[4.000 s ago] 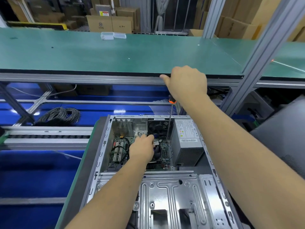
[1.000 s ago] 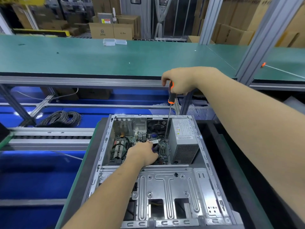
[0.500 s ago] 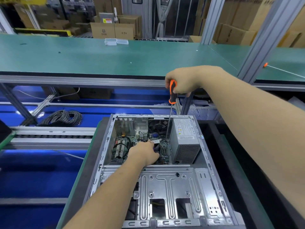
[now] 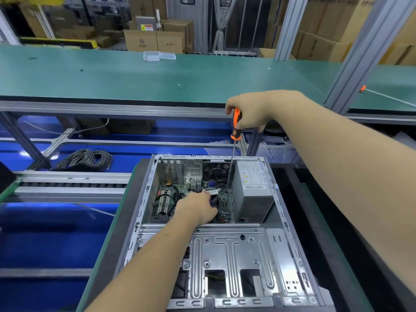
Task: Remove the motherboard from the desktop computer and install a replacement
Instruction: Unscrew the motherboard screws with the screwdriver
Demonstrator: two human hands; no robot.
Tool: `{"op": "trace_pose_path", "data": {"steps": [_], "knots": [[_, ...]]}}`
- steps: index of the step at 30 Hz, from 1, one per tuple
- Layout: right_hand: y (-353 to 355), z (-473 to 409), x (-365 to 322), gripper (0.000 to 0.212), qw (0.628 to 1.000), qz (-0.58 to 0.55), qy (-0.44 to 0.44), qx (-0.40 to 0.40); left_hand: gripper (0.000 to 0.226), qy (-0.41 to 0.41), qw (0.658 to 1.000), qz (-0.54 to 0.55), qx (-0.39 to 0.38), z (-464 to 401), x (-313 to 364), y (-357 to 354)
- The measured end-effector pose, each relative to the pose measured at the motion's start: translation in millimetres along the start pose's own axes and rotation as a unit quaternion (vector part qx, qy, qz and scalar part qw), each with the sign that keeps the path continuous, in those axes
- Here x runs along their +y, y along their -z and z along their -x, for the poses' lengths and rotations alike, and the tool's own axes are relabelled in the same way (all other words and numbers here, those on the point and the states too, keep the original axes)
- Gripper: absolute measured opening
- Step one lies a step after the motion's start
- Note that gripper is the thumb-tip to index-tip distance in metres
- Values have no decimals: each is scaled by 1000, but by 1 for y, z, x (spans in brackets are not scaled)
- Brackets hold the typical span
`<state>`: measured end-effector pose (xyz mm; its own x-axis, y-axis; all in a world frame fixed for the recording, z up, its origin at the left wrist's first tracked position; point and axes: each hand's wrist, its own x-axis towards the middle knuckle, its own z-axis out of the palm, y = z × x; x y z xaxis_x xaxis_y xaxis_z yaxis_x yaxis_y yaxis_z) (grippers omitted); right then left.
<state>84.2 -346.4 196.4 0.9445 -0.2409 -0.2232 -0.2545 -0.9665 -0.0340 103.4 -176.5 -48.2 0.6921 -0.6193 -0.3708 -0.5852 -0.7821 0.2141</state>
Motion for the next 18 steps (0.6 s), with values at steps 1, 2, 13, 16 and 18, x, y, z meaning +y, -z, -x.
{"op": "trace_pose_path", "data": {"steps": [1, 2, 13, 16, 18], "knots": [[0, 0, -1, 34, 1000, 15, -17, 4, 59, 1, 1000, 0, 0, 0, 0, 0], [1, 2, -1, 42, 999, 33, -35, 14, 59, 2, 1000, 1, 1, 1, 0, 0], [2, 0, 3, 29, 1000, -14, -12, 15, 52, 3, 1000, 5, 4, 3, 1, 2], [3, 1, 2, 33, 1000, -5, -12, -6, 54, 4, 1000, 7, 4, 2, 0, 1], [3, 3, 2, 49, 999, 31, -43, 8, 58, 6, 1000, 9, 1, 1, 0, 1]]}}
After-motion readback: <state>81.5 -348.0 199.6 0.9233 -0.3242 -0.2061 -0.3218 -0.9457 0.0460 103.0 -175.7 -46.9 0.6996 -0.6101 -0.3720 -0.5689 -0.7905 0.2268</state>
